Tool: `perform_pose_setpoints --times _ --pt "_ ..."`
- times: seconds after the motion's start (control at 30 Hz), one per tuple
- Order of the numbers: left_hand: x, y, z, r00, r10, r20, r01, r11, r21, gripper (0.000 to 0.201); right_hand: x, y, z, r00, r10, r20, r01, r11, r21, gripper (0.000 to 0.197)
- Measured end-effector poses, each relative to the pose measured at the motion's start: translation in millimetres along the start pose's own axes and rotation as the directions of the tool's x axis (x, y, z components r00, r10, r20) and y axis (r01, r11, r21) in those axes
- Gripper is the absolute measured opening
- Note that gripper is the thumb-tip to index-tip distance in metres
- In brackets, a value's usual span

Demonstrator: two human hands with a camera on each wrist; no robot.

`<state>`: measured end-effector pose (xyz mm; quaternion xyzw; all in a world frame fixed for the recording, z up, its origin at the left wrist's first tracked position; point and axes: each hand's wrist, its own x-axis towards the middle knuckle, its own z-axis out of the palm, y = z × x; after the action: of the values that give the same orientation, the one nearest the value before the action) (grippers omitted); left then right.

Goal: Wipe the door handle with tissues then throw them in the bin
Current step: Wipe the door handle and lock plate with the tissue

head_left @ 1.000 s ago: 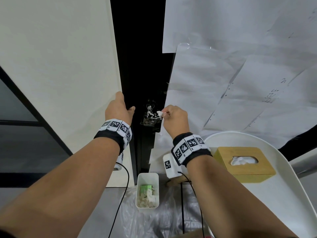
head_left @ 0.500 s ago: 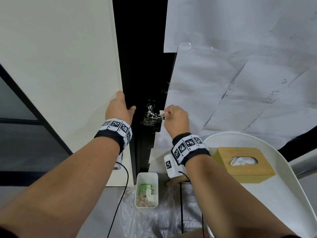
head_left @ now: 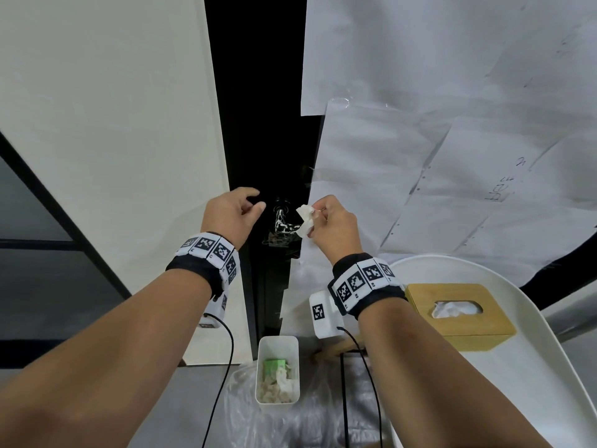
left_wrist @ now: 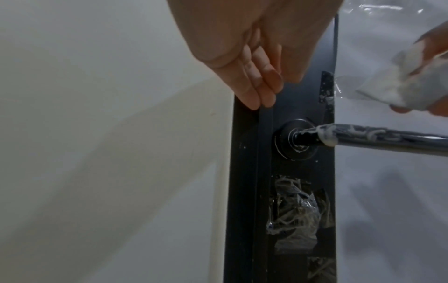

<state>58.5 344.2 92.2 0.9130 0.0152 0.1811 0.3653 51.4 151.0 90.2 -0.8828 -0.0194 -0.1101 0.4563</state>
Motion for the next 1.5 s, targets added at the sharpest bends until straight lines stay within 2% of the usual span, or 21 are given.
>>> perform_pose_setpoints --times 0.07,0.3,0.53,0.63,0.77,0.9,1.03,1.13,1.23,1.3,1.4,1.5 --pt "1 0 -3 0.999 0.042 0.034 -0.040 0.999 -0.033 0.030 1 -3 -1 1.000 -0.003 0.010 0.003 1.000 0.011 0.008" --pt "1 -7 -13 0.985 0.064 0.162 -0.040 0.988 -0.150 0.027 0 -12 13 0.991 -0.101 0.088 0.106 0.993 -0.052 0.015" --pt "-5 -15 -14 0.949 0.169 0.266 -0.142 0.983 -0.118 0.035 1 -19 26 0.979 -0.155 0.130 0.163 0.985 -0.057 0.017" --pt "-8 -15 -11 0.955 0.176 0.238 -0.155 0.982 -0.104 0.026 1 -21 31 0.975 -0.173 0.141 0.181 0.983 -0.042 0.016" --pt "-7 -16 -8 0.965 0.157 0.209 -0.133 0.983 -0.123 0.014 -1 -25 25 0.985 -0.146 0.093 0.152 0.987 -0.054 0.007" --pt "-5 -15 -9 0.968 0.151 0.201 -0.125 0.983 -0.137 0.015 2 -24 15 0.998 -0.064 0.020 0.066 0.995 -0.069 0.016" --pt "-3 -16 -9 0.970 0.149 0.192 -0.135 0.987 -0.087 0.018 3 -22 8 0.998 0.050 -0.043 -0.047 0.996 0.071 0.023" --pt "-3 -14 -7 0.975 0.127 0.182 -0.118 0.991 -0.059 0.014 3 -23 -1 0.998 0.040 -0.057 -0.035 0.995 0.091 0.026" --pt "-3 -11 -6 0.980 0.089 0.178 -0.080 0.995 -0.056 0.011 3 -26 -4 1.000 -0.011 -0.021 0.012 0.996 0.083 0.040" --pt "-4 -9 -7 0.980 0.078 0.182 -0.055 0.990 -0.131 0.016 2 -29 0 1.000 0.026 0.011 -0.028 0.989 0.146 0.043" --pt "-8 -4 -7 0.971 0.076 0.228 -0.023 0.973 -0.229 0.032 1 -34 1 0.992 0.108 0.057 -0.118 0.966 0.229 0.032" --pt "-9 -2 -7 0.959 0.102 0.264 -0.052 0.980 -0.190 0.038 -2 -36 -1 0.994 0.038 0.105 -0.054 0.987 0.149 0.015"
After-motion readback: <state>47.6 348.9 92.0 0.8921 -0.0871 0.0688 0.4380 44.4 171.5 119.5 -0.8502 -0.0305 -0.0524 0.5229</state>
